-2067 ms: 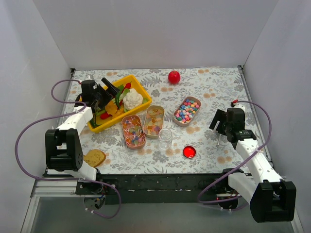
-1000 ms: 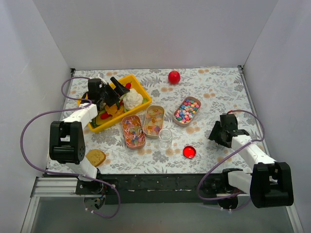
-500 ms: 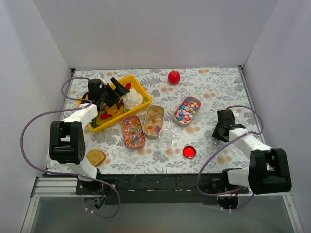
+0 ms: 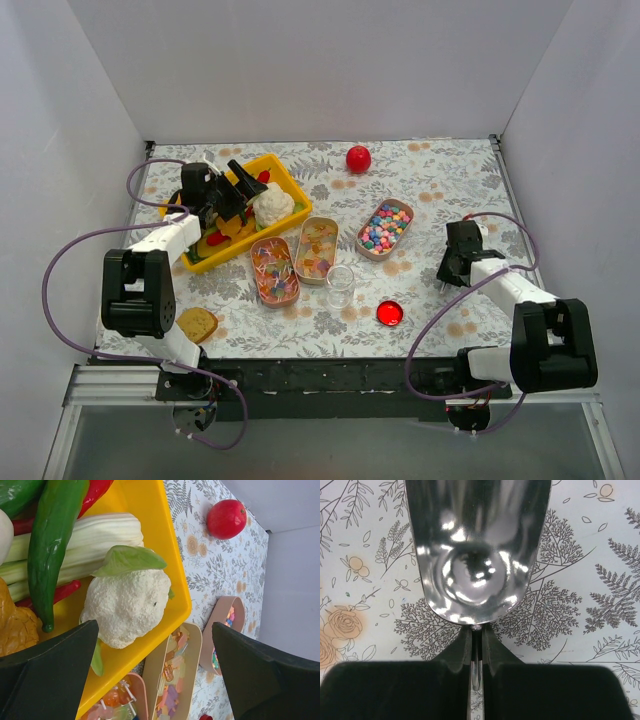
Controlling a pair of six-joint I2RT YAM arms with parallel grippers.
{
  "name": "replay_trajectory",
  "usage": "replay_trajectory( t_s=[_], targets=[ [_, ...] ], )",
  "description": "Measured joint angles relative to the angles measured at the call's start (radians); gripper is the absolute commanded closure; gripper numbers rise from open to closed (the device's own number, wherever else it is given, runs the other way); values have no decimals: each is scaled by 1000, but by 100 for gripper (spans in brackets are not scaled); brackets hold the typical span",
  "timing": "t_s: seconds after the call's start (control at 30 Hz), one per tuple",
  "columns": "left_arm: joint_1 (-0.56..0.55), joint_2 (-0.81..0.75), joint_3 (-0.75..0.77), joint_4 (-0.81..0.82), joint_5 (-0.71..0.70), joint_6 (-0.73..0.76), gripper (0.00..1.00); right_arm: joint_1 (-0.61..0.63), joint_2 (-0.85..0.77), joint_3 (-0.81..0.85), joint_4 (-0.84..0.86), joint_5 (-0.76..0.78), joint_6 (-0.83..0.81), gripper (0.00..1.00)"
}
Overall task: Pack the candies
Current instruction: Pick up the spatula from the center of the board, then scoop the fake candies from the storage box.
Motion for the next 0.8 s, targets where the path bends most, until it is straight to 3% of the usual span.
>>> replay_trajectory(
  t_s=[0.17,0.4,0.57,0.8],
  targets=[
    [0,0,4,-10,0,13,2,0,-23,59,-76,-81,-20,99],
    [-11,2,24,-19,17,38,2,0,-24,262,-164,-245,-21,99],
    [-36,22,56,-24,30,55,2,0,69,431,-194,-384,6,99],
    [-61,45,88,-35,34,68,2,5,227,543,-230,-575,73,99]
  ],
)
